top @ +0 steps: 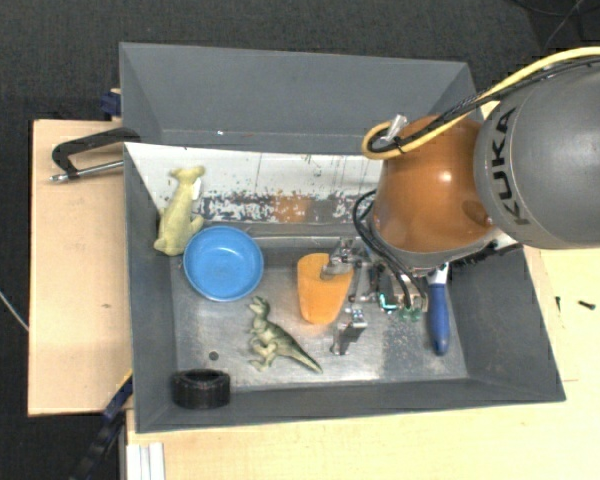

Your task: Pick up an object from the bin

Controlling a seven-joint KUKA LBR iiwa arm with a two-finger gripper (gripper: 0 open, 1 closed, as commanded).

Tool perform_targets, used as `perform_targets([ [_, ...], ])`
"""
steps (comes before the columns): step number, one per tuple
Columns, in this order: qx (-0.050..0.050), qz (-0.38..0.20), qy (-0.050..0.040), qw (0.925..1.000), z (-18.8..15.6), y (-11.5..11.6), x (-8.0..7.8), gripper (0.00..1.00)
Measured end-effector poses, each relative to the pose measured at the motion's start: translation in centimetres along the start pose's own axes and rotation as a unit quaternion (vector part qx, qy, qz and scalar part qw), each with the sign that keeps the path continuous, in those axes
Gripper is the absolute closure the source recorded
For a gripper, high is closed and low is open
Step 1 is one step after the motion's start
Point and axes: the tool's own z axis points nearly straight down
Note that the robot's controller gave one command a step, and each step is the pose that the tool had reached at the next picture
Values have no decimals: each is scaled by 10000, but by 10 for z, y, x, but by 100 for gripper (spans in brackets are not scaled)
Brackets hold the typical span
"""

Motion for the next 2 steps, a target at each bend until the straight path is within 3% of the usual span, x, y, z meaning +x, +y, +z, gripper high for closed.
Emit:
perform_targets([
  [1, 7, 956, -112, 9954, 76, -36, -43, 0],
  [2, 2, 946, -105, 9955, 76, -35, -43, 100],
])
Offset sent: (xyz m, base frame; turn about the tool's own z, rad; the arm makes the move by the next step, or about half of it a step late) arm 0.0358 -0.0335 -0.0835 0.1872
